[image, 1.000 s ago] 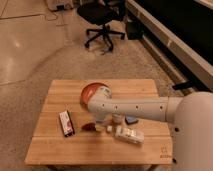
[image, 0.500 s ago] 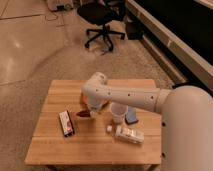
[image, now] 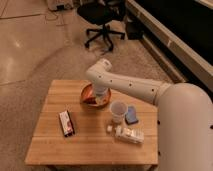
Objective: Place the pepper in the ceramic bowl
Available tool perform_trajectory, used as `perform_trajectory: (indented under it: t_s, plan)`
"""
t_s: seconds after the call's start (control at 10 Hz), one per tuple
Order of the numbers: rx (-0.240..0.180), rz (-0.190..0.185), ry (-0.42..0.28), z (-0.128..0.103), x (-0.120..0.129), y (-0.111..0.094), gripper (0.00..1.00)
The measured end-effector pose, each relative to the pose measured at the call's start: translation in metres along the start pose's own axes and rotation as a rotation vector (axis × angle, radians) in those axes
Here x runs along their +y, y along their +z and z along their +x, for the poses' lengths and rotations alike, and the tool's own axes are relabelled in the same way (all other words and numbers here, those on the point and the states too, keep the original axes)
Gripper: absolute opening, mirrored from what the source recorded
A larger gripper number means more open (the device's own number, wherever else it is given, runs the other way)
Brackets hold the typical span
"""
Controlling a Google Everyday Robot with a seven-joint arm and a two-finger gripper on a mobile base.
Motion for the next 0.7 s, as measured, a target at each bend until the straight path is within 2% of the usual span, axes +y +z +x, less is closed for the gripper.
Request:
perform_trajectory:
  t_s: [0.1,0.4,0.6,0.7]
  plan:
    - [-0.009,-0.015,0.03,-0.005,0.01,0.0,0.1]
    - [-0.009,-0.085,0.177,-0.009,0.046,0.005,0.4]
    - [-0.006,-0.103,0.241,-0.007,0.055,0.009,0.63]
    - [-0.003,-0.1,0.25,-0.004,0.054,0.01,0.69]
